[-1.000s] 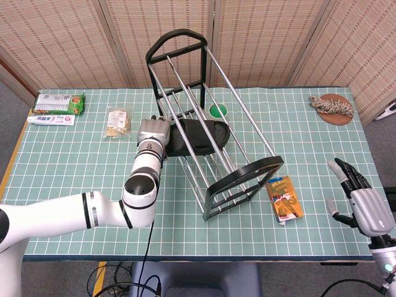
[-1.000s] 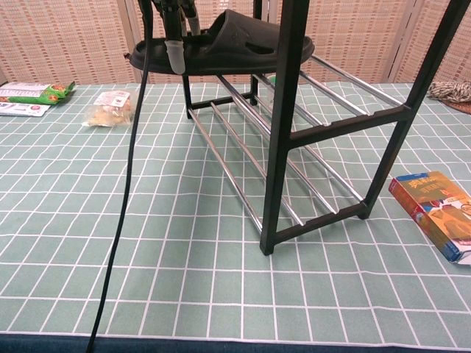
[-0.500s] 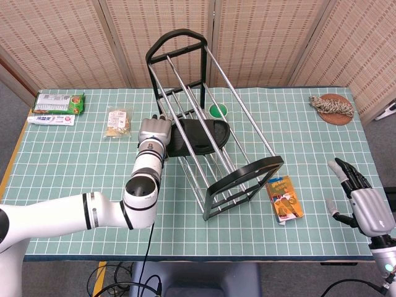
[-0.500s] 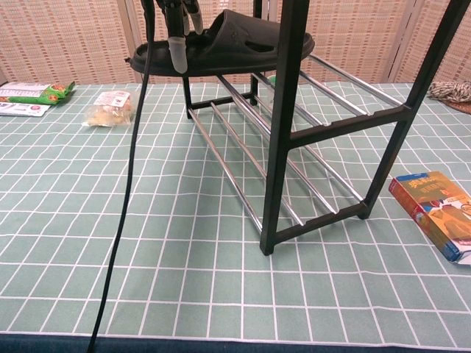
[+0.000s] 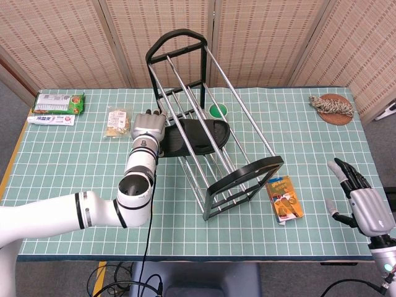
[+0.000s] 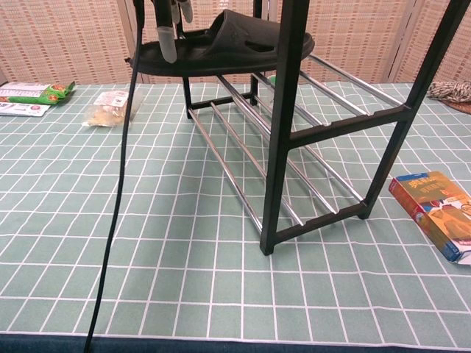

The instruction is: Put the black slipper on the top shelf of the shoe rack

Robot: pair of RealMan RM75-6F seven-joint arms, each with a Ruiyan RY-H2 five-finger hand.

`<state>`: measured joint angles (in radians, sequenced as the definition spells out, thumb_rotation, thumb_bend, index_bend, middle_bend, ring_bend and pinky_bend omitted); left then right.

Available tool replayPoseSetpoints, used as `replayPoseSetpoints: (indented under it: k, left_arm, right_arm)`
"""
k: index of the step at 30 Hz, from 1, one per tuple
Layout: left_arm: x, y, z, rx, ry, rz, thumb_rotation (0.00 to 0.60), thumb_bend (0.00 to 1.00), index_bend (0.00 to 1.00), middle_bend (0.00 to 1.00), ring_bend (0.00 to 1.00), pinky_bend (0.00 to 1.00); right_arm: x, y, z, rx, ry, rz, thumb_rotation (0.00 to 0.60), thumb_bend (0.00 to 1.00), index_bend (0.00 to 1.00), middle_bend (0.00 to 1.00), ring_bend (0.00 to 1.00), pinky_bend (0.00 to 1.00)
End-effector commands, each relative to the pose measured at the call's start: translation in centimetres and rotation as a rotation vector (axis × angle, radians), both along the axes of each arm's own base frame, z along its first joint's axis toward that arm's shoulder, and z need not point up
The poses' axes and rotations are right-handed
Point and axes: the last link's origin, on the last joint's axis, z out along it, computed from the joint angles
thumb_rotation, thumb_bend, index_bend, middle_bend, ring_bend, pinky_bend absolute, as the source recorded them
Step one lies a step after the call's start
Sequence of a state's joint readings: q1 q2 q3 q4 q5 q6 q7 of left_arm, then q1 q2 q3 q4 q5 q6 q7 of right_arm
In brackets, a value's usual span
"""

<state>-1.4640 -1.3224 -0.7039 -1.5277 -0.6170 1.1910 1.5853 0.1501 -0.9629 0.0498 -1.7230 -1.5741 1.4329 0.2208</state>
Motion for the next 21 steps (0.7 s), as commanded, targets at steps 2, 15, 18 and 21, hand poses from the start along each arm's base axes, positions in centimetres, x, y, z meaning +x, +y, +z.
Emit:
replayPoseSetpoints:
  k: [2,15,18,21]
  left_arm:
    - [-0.4,-0.1,0.5,0.002,0.0,0.014,0.599,0.16,0.0,0.01,0.0,0.17]
    - [-3.3,-0.8,4.8,0.064,-0.004,0.072,0.6,0.16,0.0,0.01,0.0,0.17]
    - [-4.7,-1.2,5.9,0.068,-0.014,0.092,0.6,0.16,0.0,0.01,0.0,0.17]
    - [-6.4,-1.6,6.9,0.077,-0.012,0.108,0.6,0.16,0.0,0.01,0.0,0.17]
  right_arm:
    - [0.0,-0.1,-0.1,0.003,0.0,-0.002,0.6,0.44,0.0,0.0,0.0,0.12]
    - [0.1,0.0,-0.1,0.002,-0.001,0.002,0.6,0.44,0.0,0.0,0.0,0.12]
    - [0.1,0.0,-0.3,0.008,0.002,-0.001,0.6,0.44,0.0,0.0,0.0,0.12]
    - [0.2,-0.1,-0.6,0.02,0.007,0.002,0.6,0.44,0.0,0.0,0.0,0.12]
